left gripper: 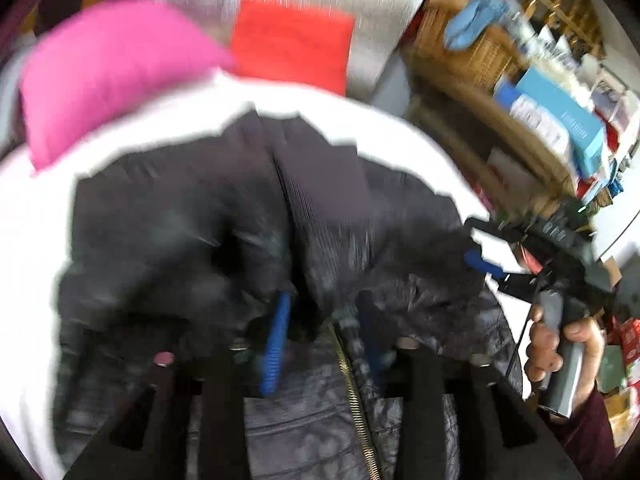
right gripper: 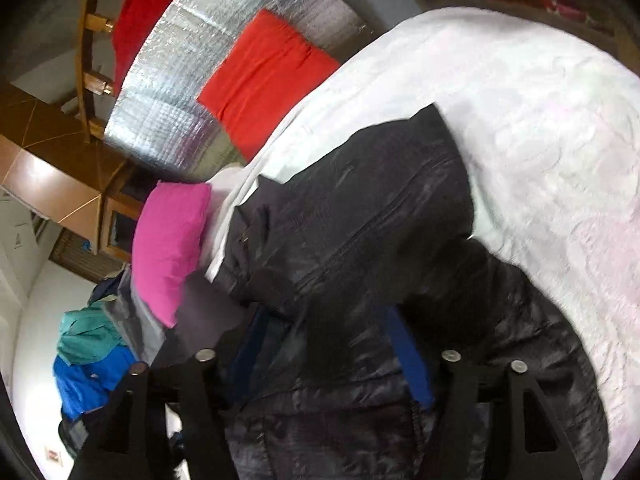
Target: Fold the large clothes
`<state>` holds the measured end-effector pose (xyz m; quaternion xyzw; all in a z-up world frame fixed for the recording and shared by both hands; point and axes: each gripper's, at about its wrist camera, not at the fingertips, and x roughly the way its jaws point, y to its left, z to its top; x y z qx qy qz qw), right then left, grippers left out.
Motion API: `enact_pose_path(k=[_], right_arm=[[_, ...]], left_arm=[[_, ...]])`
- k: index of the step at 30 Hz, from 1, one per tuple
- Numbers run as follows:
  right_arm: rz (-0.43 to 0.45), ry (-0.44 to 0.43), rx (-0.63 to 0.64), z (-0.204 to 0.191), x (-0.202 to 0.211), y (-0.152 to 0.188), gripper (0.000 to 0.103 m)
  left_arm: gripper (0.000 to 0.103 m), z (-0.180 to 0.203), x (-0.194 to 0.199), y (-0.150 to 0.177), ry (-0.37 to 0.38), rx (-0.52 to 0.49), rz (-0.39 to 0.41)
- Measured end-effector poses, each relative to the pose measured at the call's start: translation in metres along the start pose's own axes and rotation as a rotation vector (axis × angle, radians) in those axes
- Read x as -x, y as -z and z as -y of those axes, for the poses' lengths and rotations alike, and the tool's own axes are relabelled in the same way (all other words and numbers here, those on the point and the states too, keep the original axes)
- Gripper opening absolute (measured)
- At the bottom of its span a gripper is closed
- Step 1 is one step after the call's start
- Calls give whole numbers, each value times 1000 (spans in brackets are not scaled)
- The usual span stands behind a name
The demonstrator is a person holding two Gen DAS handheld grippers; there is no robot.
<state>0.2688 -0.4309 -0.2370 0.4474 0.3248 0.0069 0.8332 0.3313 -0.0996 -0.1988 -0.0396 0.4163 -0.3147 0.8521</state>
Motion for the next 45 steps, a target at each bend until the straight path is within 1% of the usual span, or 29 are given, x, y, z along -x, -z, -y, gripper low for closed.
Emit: enact_pose_path(k=[2, 3, 4, 5, 7, 8, 10, 12, 14, 16, 18, 19, 20, 22, 23, 24, 25, 27, 28, 29, 30, 31, 34, 37, 38, 39, 41, 44, 45], right_arm=[[0, -14, 55, -17, -1, 6, 74], [2, -25, 75, -22, -1, 8, 77], [-1, -47, 110, -34, -5, 13, 79], [-8, -60, 134, -42, -6, 17, 79], [-24, -61, 203, -65, -18, 27, 80], [-27, -57, 229, -73, -22, 31, 80], [-39, -38, 311, -96, -39, 43, 81], [-63, -11, 369, -111, -56, 55, 81], [-98, 28, 419, -124, -73, 67, 81], [-115, 86, 462, -132, -90, 78, 81], [-122, 165, 480, -130, -103, 83, 81], [-118, 189, 478, -126, -106, 84, 81], [-113, 186, 457, -120, -106, 83, 81], [-106, 192, 375, -104, -97, 74, 79], [-81, 203, 325, -92, -85, 66, 79], [-67, 214, 305, -90, -80, 60, 79], [-45, 236, 265, -76, -69, 52, 79], [-26, 247, 196, -56, -56, 41, 79], [-25, 230, 154, -45, -50, 35, 79], [-26, 191, 100, -32, -42, 29, 79], [-24, 171, 74, -26, -38, 26, 79], [-9, 140, 34, -18, -29, 22, 79], [51, 101, -25, -4, -13, 14, 81], [48, 68, -62, 7, -13, 8, 81], [32, 13, -113, 16, -16, 5, 81], [28, -23, -144, 20, -17, 3, 81], [46, -100, -227, 37, -16, 0, 81], [46, -130, -264, 54, -25, -3, 81], [46, -134, -272, 58, -29, -4, 71]], left_arm=[[69, -9, 32, -7, -68, -4, 116], [71, -17, 45, -9, -100, -4, 160], [71, -25, 53, -10, -143, -4, 193], [71, -37, 55, -12, -207, 6, 201], [71, -63, 50, -13, -326, 60, 168], [71, -80, 45, -12, -364, 100, 148], [71, -104, 31, -9, -411, 163, 98], [71, -122, 17, -7, -424, 202, 36], [71, -130, 7, -7, -420, 220, 15], [71, -126, -4, -8, -448, 188, -1], [71, -124, -5, -9, -462, 149, -15], [71, -122, -6, -9, -465, 132, -23], [71, -121, -9, -9, -466, 120, -36], [71, -122, -12, -9, -445, 131, -52], [71, -125, -13, -9, -434, 141, -55], [71, -126, -11, -4, -420, 152, -56], [71, -127, -11, -5, -403, 164, -61], [71, -125, -9, -4, -398, 163, -65], [71, -123, -9, -4, -398, 156, -64], [71, -120, -9, -4, -398, 146, -60], [71, -118, -8, -5, -395, 140, -55], [71, -116, -6, -5, -391, 137, -49], [71, -112, -1, -5, -384, 126, -27], [71, -111, -5, -4, -387, 119, -41], [71, -112, -8, -3, -390, 119, -50], [71, -112, -10, -2, -392, 117, -57], [71, -112, -13, -2, -397, 113, -68], [71, -111, -15, -2, -398, 108, -71], [71, -111, -17, -2, -397, 107, -76]])
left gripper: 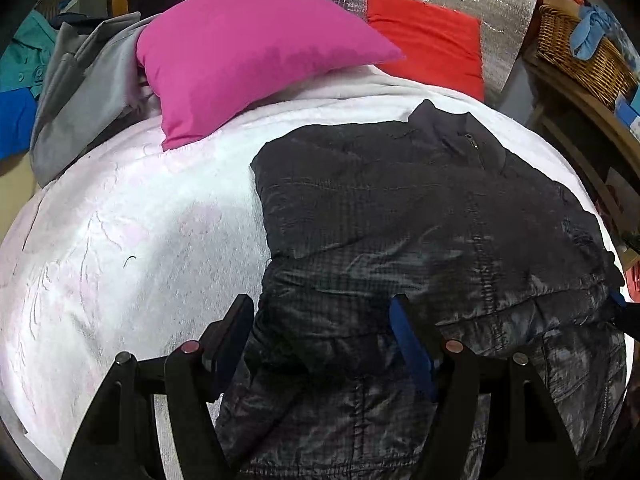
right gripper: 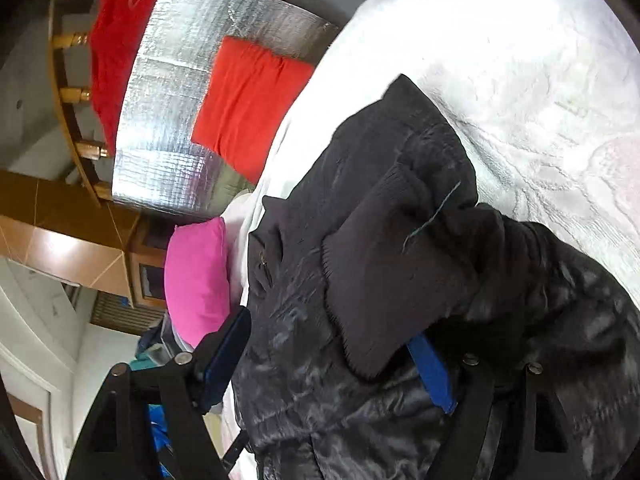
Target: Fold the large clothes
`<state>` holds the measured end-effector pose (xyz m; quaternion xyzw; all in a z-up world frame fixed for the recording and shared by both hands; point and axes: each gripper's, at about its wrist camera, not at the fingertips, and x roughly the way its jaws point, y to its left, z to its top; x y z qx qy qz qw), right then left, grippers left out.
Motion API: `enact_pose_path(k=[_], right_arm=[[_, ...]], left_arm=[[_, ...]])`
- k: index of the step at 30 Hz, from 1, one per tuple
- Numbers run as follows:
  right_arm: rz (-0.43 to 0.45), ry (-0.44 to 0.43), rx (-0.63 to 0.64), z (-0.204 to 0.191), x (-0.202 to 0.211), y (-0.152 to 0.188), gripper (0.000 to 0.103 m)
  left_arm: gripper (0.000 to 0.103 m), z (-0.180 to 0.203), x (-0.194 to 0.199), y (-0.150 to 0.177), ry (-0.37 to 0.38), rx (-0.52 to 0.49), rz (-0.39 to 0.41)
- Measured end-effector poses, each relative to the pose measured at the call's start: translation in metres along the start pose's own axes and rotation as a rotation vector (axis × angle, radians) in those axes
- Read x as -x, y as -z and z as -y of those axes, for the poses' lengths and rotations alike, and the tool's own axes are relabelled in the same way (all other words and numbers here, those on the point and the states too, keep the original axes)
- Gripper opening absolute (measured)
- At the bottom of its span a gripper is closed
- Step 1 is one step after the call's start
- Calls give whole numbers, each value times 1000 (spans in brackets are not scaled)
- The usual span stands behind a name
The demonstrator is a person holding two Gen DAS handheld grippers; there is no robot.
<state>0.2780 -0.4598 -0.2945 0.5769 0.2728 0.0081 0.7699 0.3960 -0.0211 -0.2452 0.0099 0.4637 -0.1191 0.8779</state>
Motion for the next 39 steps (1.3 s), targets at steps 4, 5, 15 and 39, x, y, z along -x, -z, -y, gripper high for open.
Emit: enact_pose_path(k=[4, 5, 15, 39], right_arm=[[12, 93, 53, -9, -16, -6, 13], [47, 71, 66, -15, -9, -6, 13], [8, 224, 121, -14, -10, -21, 16], [-56, 280, 268, 12, -14, -48, 54]], left_arm=[[71, 4, -3, 0, -13, 1, -3], [71, 4, -1, -1, -14, 4, 9], [71, 19, -15, -3, -44, -45, -17], [81, -17, -31, -23, 153, 208, -6]])
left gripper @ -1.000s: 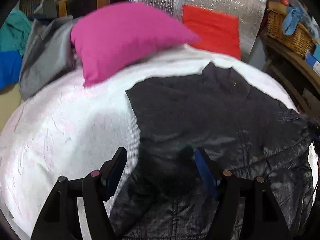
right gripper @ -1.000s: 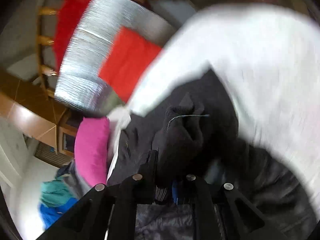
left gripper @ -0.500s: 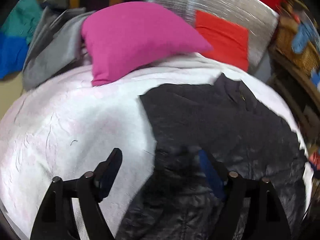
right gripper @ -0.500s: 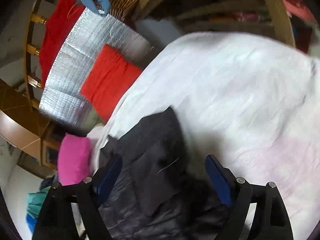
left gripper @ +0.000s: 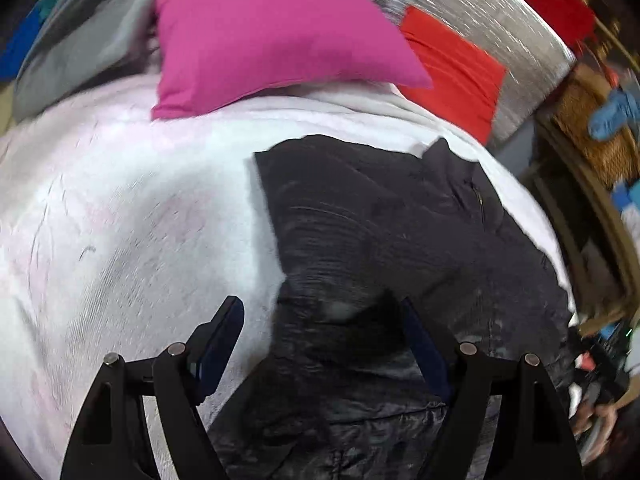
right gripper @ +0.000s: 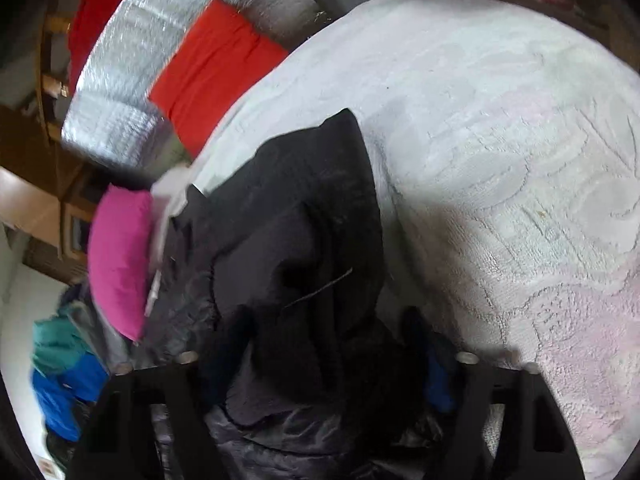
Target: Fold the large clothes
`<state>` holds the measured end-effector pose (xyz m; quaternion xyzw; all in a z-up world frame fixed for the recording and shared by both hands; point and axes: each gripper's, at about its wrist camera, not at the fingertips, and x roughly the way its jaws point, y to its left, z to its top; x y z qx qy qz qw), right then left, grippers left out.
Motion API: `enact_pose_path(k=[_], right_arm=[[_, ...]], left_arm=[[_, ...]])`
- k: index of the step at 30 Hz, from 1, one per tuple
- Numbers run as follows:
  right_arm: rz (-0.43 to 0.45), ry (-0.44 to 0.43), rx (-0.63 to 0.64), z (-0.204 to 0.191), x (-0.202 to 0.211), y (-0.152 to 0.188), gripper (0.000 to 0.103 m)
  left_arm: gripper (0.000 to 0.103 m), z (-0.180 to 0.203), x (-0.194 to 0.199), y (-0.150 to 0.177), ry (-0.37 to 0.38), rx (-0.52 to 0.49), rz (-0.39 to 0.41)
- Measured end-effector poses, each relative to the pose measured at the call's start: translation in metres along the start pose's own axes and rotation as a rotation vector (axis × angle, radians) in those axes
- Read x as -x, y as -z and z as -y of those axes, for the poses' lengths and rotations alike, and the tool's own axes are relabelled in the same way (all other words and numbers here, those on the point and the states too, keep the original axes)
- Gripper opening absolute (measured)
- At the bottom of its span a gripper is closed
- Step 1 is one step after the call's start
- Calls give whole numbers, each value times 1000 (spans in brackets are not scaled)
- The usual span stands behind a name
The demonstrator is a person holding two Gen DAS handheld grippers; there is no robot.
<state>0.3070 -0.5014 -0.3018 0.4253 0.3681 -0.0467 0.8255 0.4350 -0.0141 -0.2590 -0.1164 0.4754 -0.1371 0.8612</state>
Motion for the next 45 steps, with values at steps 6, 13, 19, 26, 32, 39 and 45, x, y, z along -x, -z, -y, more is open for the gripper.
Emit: enact_pose_path(k=[6, 13, 19, 26, 32, 39, 45], right_arm=[[183, 65, 156, -38, 36, 9, 34], [66, 63, -14, -7, 26, 3, 51], [202, -32, -47, -7, 89, 26, 74], [-8, -271, -118, -13, 70, 76, 75], [-118, -291, -185, -27, 15, 85, 75], [-109, -284, -221, -40, -15, 79, 76], [-48, -224, -116, -64, -18, 77, 28]], left_arm=[[74, 30, -7, 8, -111, -160, 13], [74, 26, 6, 13, -157, -142, 0], [74, 41, 57, 35, -76, -163, 90], [77, 57, 41, 66, 197, -71, -93], [77, 39, 19, 66, 278, 130, -120], [77, 19, -10, 60, 331, 304, -119], [48, 33, -15, 53, 288, 284, -41]])
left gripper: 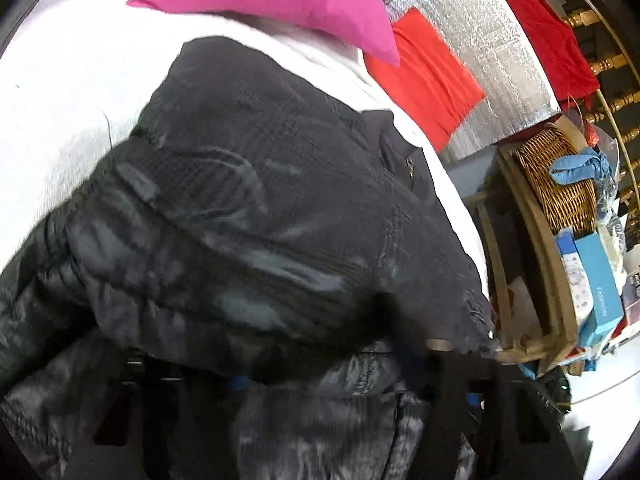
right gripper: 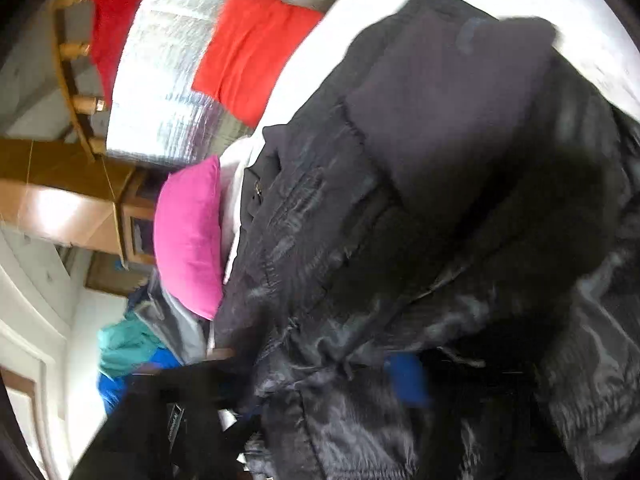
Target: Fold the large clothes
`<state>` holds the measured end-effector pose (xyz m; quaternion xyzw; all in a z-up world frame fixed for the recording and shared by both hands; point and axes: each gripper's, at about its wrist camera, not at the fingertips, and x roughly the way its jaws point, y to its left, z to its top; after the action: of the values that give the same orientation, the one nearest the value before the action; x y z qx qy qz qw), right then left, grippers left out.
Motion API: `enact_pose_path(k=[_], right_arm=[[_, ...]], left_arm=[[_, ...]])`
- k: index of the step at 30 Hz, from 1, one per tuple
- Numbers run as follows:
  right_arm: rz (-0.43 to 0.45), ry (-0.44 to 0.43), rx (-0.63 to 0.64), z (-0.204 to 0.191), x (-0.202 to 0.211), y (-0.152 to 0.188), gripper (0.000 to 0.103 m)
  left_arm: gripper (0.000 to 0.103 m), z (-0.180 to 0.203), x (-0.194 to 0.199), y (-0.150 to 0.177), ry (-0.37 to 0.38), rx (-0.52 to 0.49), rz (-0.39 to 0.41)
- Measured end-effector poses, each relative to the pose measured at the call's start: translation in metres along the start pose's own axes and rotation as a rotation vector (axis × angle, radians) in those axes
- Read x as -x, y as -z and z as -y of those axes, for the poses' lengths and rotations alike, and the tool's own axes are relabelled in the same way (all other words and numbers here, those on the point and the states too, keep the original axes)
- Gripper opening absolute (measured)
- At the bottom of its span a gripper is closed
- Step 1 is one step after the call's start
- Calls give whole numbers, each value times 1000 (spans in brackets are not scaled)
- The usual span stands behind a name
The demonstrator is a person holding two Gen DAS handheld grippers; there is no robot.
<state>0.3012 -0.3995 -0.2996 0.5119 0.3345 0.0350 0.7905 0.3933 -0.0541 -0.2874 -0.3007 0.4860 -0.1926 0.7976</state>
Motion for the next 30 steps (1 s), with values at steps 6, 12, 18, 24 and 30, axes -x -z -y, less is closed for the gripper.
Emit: enact_pose_path(k=[6, 12, 18, 24, 30], right_arm=[[114, 8, 211, -40, 21, 7, 22], [-77, 95, 73, -7, -6, 6, 22], [-124, 15, 97, -11, 32, -4, 61], [19, -9, 149, 6, 97, -25, 64], [171, 112, 6, 46, 111, -66, 67]], left_arm=[[37, 14, 17, -4, 13, -74, 91], [41, 6, -4, 7, -114, -87, -46], [59, 13, 20, 8, -80, -115, -157], [61, 37, 54, 15, -18, -345, -202], [70, 11, 97, -25, -60, -295, 44]])
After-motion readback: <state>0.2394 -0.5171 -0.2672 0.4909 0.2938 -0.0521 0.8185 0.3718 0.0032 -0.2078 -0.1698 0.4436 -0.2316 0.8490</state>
